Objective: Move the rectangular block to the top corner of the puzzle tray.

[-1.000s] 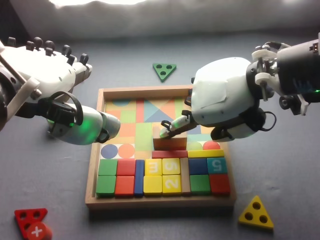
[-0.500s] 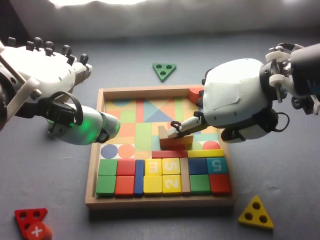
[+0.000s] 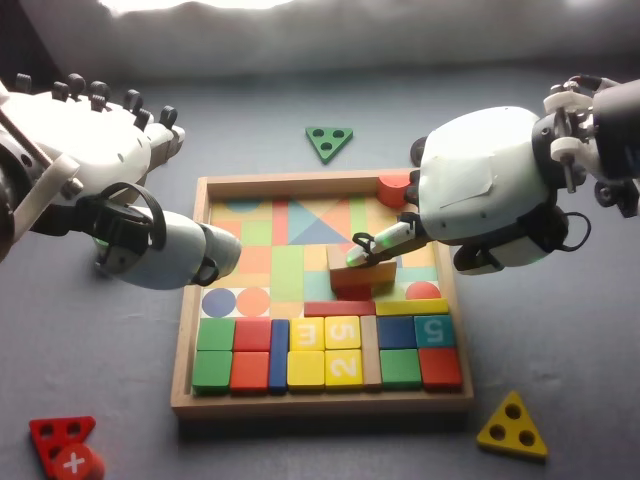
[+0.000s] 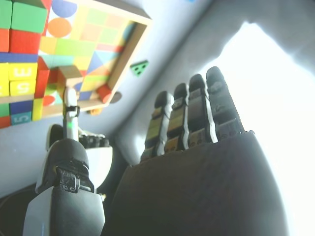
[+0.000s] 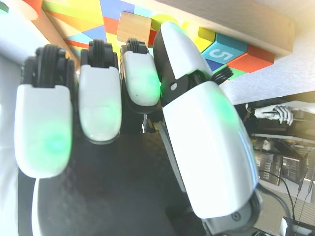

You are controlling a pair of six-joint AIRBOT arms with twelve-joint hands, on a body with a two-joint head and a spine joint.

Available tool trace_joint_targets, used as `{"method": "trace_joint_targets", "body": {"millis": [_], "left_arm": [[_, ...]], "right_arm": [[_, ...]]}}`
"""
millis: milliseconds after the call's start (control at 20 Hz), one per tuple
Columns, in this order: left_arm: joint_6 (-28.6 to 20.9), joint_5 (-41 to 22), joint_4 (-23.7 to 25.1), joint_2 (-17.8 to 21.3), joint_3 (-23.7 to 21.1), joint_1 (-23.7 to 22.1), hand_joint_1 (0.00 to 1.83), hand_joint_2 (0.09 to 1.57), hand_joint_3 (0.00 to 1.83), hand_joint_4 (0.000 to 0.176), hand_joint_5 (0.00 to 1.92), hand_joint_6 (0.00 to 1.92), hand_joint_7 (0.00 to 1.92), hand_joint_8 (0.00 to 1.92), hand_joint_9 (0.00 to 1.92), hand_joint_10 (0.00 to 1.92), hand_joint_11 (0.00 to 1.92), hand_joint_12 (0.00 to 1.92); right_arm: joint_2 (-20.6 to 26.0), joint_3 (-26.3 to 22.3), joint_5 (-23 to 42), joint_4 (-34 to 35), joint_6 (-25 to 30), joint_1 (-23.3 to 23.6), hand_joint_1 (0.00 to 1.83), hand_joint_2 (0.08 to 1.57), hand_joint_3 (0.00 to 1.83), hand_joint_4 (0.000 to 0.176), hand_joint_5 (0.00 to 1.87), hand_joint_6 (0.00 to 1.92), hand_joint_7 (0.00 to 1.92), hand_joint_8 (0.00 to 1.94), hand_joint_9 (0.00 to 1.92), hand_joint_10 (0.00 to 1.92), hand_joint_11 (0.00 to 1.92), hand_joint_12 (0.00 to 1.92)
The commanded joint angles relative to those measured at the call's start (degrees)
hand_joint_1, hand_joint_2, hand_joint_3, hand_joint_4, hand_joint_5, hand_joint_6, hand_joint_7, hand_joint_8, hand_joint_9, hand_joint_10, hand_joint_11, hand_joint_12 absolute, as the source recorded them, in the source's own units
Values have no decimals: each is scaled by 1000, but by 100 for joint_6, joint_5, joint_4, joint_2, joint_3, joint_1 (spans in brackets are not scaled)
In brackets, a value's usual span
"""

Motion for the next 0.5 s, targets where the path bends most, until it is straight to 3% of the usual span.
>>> {"method": "trace_joint_targets", "body": {"millis": [0, 250, 300, 450], "left_arm": [[16, 22, 460, 71, -27, -84, 0, 1173, 3, 0, 18, 1, 0, 0, 0, 0, 0, 0], [16, 22, 460, 71, -27, -84, 0, 1178, 4, 0, 33, 6, 15, 5, 8, 3, 0, 0], [16, 22, 459, 71, -27, -84, 0, 1183, 6, 0, 34, 6, 13, 4, 3, 1, 0, 0], [16, 22, 459, 71, -27, -84, 0, 1173, 1, 0, 26, 2, 8, 3, 3, 1, 0, 0]], "right_arm": [[73, 39, -77, 65, -78, 13, 1069, 1307, 0, 0, 266, 8, 1463, 1941, 1683, 1921, 1837, 1921], [128, 122, -80, 68, -83, 46, 1104, 1316, 0, 0, 242, 2, 1458, 1941, 1692, 1921, 1852, 1921], [128, 144, -85, 68, -83, 57, 1115, 1306, 0, 0, 330, 38, 1443, 1941, 1679, 1921, 1841, 1921], [108, 296, -95, 72, -137, 85, 1093, 1297, 0, 0, 226, 9, 1476, 1941, 1689, 1921, 1840, 1921]]}}
